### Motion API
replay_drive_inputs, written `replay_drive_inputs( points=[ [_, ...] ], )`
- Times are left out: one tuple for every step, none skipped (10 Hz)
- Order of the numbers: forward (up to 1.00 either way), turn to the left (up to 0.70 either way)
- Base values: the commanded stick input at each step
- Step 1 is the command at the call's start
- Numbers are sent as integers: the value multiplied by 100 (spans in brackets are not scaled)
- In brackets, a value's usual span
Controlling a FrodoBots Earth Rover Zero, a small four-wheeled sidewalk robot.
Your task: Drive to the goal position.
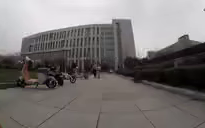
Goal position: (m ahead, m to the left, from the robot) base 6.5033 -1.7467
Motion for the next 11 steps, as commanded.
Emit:
replay_drive_inputs(
  points=[
    [70,-1],
    [70,-1],
    [70,-1],
    [70,-1],
    [70,-1],
    [70,-1],
    [70,-1],
    [70,-1],
    [70,-1],
    [70,-1],
    [70,-1]
  ],
)
